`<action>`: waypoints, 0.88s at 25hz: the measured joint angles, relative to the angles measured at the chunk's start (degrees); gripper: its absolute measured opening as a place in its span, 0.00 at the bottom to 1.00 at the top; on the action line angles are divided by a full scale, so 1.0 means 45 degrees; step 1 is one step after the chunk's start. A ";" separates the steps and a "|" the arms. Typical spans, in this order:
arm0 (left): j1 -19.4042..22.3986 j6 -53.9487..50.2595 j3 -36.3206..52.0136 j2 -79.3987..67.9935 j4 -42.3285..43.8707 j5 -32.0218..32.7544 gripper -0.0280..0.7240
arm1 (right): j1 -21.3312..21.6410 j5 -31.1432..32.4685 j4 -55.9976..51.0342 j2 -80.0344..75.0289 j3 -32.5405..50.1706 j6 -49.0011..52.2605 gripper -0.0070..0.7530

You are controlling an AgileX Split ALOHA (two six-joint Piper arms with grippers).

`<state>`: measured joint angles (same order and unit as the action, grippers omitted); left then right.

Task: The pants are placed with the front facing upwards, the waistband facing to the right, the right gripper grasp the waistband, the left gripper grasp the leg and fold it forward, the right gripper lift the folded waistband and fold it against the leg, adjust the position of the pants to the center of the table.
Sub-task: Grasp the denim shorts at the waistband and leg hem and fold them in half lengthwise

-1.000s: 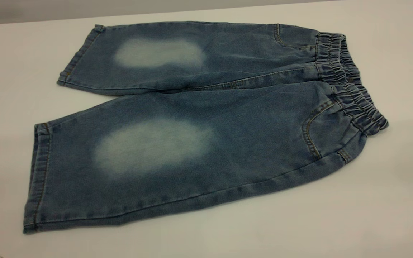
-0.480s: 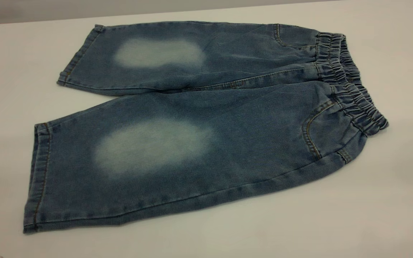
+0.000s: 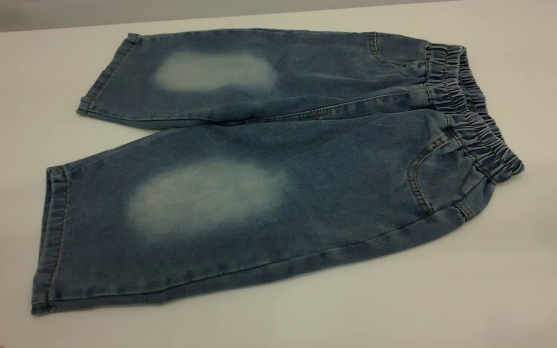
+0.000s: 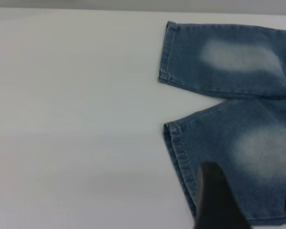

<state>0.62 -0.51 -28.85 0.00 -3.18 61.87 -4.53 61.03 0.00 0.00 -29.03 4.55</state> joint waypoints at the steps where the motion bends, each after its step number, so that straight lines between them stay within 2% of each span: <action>1: 0.0000 0.0000 0.0000 0.0000 0.0000 0.0000 0.50 | 0.0000 0.0000 0.0000 0.0000 0.0000 0.0000 0.33; 14: 0.0000 -0.0088 -0.0181 -0.0112 0.0035 -0.0148 0.50 | 0.0000 -0.0052 0.0000 0.0000 0.0000 -0.0155 0.33; 17: -0.0013 -0.0441 -0.0623 -0.0859 0.0024 -0.0494 0.50 | 0.0000 -0.0115 0.0000 -0.0379 -0.0122 -0.0155 0.33; 22: -0.0024 0.0114 -0.1550 -0.3225 -0.0378 -0.0746 0.50 | 0.0000 -0.1050 -0.0440 -0.2340 -0.0695 -0.0177 0.33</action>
<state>0.51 0.00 -35.83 -14.51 -4.88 58.51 -4.53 56.31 -1.98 -10.53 -32.16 3.76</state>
